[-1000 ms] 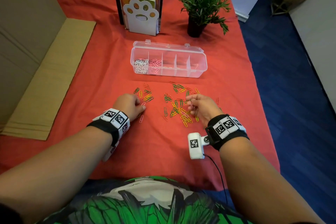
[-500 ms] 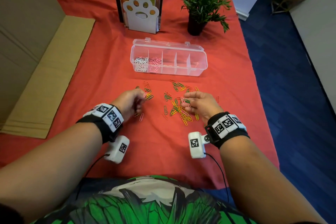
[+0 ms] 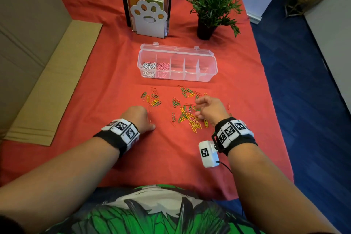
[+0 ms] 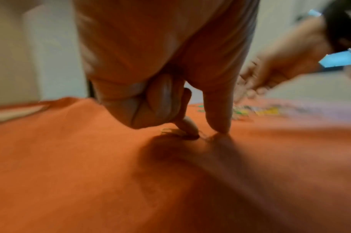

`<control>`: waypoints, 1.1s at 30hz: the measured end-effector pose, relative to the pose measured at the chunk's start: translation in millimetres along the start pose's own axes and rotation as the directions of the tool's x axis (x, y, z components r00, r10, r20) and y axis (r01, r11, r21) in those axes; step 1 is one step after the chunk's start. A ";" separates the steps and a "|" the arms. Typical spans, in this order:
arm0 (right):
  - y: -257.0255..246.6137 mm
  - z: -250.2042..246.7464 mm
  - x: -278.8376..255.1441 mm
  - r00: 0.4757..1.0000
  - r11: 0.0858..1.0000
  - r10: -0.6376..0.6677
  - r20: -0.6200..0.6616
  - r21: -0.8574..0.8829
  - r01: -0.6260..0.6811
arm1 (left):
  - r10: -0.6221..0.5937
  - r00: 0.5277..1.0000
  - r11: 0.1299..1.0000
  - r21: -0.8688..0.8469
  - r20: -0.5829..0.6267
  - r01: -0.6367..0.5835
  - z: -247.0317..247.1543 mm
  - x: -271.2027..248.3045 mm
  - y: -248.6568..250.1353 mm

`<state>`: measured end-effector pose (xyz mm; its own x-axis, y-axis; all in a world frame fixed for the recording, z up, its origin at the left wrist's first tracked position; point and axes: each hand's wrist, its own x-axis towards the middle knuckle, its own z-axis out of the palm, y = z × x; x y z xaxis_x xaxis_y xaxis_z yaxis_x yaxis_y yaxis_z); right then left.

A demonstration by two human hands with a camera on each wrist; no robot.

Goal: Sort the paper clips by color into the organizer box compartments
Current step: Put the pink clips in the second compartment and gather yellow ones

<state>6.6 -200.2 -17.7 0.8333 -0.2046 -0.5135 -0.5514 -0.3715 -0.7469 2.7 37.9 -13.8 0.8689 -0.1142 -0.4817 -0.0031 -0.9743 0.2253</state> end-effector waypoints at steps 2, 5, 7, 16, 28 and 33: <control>4.2 -3.4 0.2 0.995 0.994 -0.052 -0.079 -0.102 0.043 | 0.004 1.000 0.999 0.031 -0.009 -0.003 6.1 2.6 -1.4; 7.0 -4.3 -3.0 0.998 0.994 -0.028 -0.059 -0.107 0.021 | -0.011 1.000 1.000 0.021 0.027 0.010 8.6 5.6 0.0; 6.6 -2.8 -5.6 0.999 0.995 0.005 -0.032 -0.095 -0.008 | -0.016 0.998 1.000 0.023 0.053 0.015 7.3 5.8 2.5; 4.7 -9.3 -8.0 0.998 0.997 -0.055 -0.030 0.054 0.057 | 0.025 0.999 0.998 0.065 0.049 -0.028 2.0 2.4 12.4; 19.4 18.8 -18.3 0.975 0.664 -0.201 0.092 -0.719 0.205 | 0.205 0.893 0.091 -0.916 0.402 0.391 -20.6 5.7 47.8; 15.1 3.0 -18.3 0.986 0.827 -0.168 0.012 -0.543 0.148 | 0.175 0.980 0.825 -0.529 -0.097 -0.200 6.3 26.9 70.4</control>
<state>-17.0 -199.4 -20.9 0.9137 -0.1284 -0.3856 -0.3124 -0.8288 -0.4643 22.7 -35.0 -16.2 0.8989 -0.2637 -0.3501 0.0855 -0.6780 0.7301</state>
